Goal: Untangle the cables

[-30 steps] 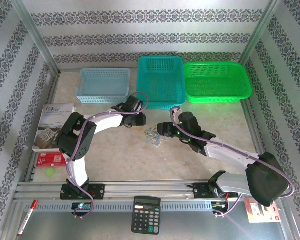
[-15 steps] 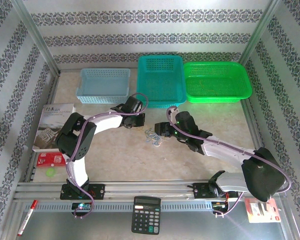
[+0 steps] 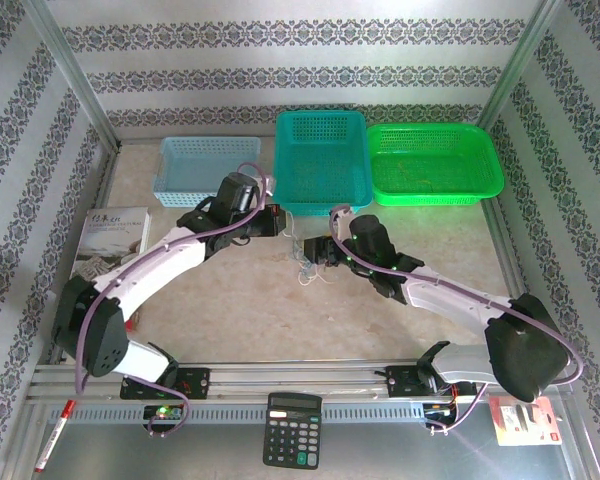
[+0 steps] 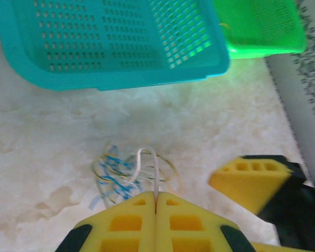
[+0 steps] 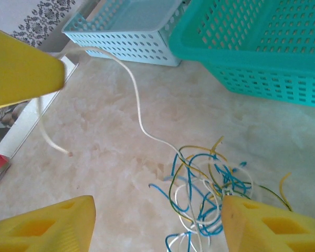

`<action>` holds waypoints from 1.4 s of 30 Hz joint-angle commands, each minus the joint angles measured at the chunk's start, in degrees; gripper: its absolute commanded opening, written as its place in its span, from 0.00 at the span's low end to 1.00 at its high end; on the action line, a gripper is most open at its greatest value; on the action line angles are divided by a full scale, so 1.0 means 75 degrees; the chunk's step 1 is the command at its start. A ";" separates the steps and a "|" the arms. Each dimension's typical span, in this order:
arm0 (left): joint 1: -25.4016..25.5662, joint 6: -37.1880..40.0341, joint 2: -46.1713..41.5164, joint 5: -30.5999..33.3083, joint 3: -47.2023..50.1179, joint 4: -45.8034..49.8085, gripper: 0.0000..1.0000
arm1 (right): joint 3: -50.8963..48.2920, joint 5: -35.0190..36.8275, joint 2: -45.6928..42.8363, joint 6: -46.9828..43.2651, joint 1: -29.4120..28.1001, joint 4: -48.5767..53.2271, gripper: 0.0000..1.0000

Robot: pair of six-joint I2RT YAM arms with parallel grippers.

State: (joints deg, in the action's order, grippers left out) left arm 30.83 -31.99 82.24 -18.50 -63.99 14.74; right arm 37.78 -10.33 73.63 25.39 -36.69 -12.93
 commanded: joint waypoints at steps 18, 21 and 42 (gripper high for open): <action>0.0397 -0.1519 -0.0833 -0.0908 -0.0614 -0.0676 0.00 | 0.0506 0.0463 0.1332 -0.0679 -0.0622 -0.1722 0.67; 0.0453 -0.1793 -0.0869 -0.0943 -0.0613 -0.0944 0.00 | 0.0506 0.1009 0.1684 -0.0545 -0.0651 -0.2181 0.67; 0.0448 -0.2432 -0.1040 -0.0498 -0.3698 -0.1186 0.00 | -0.1031 0.2337 0.2816 0.0714 -0.0675 -0.3931 0.46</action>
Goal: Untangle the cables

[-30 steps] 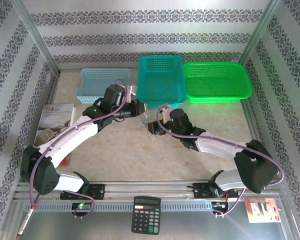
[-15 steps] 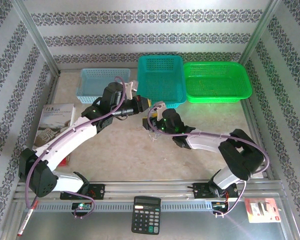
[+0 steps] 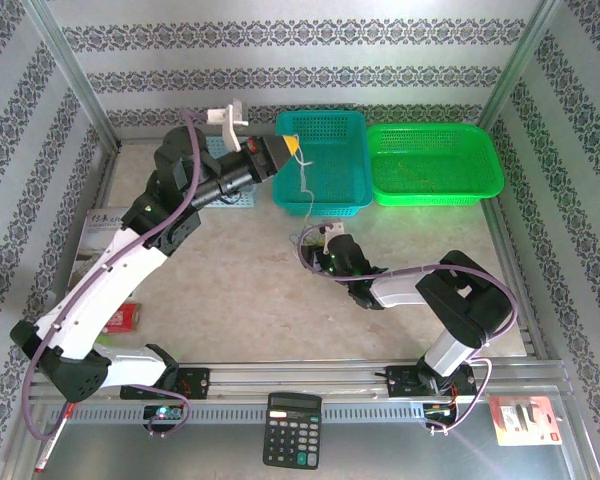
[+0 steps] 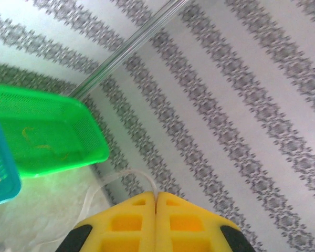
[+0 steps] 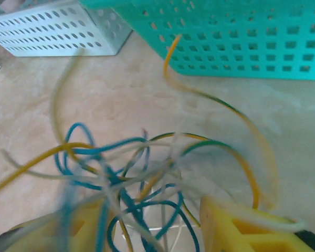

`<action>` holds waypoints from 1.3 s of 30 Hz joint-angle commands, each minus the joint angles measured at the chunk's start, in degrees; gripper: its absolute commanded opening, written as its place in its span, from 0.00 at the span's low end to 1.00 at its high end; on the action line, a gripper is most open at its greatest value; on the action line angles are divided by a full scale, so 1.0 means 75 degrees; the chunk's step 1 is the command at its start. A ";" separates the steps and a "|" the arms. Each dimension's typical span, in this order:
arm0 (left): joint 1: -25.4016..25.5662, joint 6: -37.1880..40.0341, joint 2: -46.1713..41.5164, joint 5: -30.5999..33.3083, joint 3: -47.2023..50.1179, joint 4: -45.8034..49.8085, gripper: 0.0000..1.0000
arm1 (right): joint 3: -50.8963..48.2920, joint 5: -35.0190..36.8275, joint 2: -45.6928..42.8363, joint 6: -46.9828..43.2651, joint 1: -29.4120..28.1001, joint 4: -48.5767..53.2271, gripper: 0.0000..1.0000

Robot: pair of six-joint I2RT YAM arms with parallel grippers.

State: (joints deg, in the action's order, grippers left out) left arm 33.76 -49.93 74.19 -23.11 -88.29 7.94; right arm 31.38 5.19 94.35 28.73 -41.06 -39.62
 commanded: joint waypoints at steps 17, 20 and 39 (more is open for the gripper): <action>-0.0963 0.0325 0.0920 0.0362 -0.3132 0.0352 0.00 | -0.0765 0.0465 0.0007 0.0687 -0.0087 -0.0636 0.61; -0.1156 0.0307 0.1206 0.0322 -0.3776 0.0486 0.00 | -0.0792 0.0492 0.0026 0.0735 -0.0089 -0.0624 0.61; -0.1659 0.0124 0.2871 0.0234 -0.7303 0.1390 0.00 | -0.0812 0.0553 0.0077 0.0997 -0.0060 -0.0587 0.67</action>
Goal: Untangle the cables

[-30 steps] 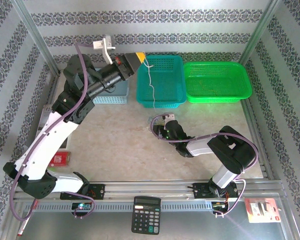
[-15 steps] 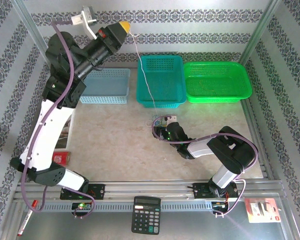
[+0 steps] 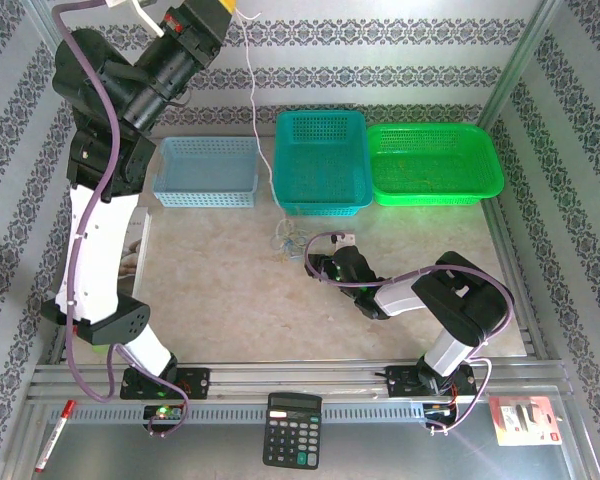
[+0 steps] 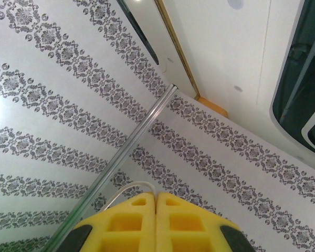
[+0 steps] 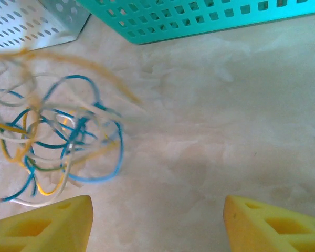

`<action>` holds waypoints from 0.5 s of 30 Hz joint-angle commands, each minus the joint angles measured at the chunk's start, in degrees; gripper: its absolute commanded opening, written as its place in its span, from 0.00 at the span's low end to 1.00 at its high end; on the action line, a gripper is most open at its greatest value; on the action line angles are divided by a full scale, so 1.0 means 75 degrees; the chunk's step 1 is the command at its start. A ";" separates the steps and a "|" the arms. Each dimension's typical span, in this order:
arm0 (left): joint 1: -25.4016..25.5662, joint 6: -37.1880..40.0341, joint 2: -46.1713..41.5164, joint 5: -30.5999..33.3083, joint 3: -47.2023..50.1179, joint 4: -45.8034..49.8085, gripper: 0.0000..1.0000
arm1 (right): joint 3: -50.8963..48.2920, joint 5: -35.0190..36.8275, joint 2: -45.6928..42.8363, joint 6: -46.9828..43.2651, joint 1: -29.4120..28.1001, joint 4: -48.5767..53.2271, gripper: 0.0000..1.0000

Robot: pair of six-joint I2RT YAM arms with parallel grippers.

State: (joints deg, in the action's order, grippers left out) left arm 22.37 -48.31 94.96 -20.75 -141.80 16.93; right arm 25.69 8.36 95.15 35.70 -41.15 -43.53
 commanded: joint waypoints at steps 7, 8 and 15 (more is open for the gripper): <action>-0.0169 -0.0190 0.0136 -0.0126 -0.0173 0.0183 0.00 | -0.0213 -0.0242 -0.0729 -0.0050 -0.0021 0.0066 0.67; -0.0159 -0.0203 0.0142 -0.0165 -0.0164 0.0181 0.00 | -0.0214 -0.0336 -0.0903 -0.0102 -0.0026 0.0085 0.67; -0.0165 -0.0519 0.0104 -0.0386 -0.0003 -0.0015 0.00 | 0.0238 -0.1101 -0.2121 -0.0974 -0.0252 0.0721 0.67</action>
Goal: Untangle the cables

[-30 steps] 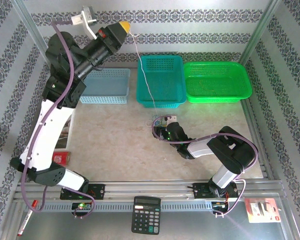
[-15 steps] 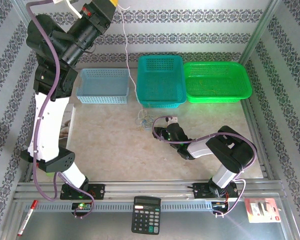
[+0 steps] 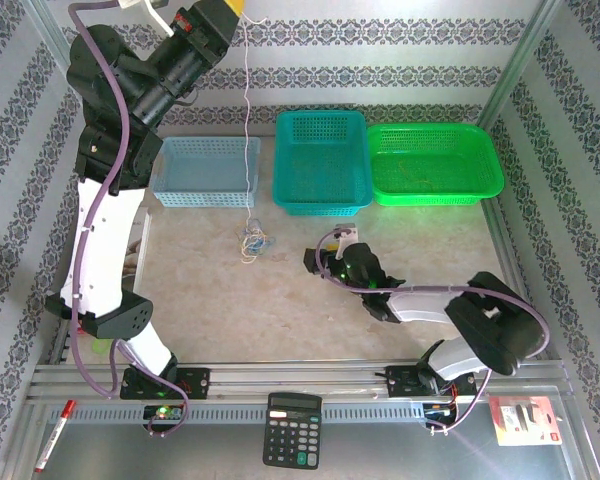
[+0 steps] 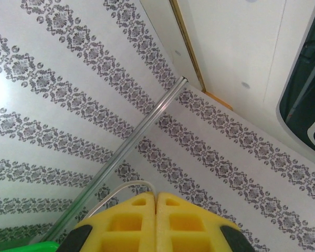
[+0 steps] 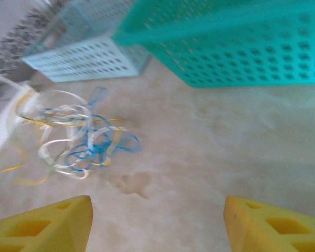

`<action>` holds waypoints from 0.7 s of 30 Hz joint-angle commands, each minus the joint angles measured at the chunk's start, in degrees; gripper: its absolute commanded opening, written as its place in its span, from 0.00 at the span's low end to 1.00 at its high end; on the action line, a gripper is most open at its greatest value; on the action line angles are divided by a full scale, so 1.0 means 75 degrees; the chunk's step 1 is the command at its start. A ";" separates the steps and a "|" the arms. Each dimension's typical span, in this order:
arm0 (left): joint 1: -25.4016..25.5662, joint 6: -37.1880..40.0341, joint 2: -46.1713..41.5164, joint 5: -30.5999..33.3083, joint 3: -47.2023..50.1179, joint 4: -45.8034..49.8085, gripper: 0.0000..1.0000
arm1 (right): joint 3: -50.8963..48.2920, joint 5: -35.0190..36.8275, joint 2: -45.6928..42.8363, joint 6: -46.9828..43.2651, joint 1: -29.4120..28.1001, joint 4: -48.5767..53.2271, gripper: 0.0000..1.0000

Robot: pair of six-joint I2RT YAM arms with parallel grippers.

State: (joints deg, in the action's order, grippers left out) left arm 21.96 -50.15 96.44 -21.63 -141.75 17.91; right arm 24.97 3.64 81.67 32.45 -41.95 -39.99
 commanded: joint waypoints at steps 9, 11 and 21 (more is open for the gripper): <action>0.0092 -0.0693 -0.0062 -0.0399 0.0125 -0.0531 0.00 | 0.1934 -0.0870 0.0176 -0.1171 -0.0499 0.0398 0.70; 0.0183 -0.0747 -0.0040 -0.0395 0.0110 -0.0603 0.00 | 0.2312 -0.0805 0.0480 -0.1258 -0.0563 0.0387 0.71; 0.0645 -0.0919 0.0033 -0.0284 -0.0122 -0.0793 0.00 | 0.3699 0.0808 0.2083 -0.1455 -0.0573 0.0269 0.73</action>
State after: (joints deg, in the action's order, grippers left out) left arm 25.89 -55.83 96.84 -23.53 -140.84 16.58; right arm 50.39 4.45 94.52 22.48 -46.02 -37.08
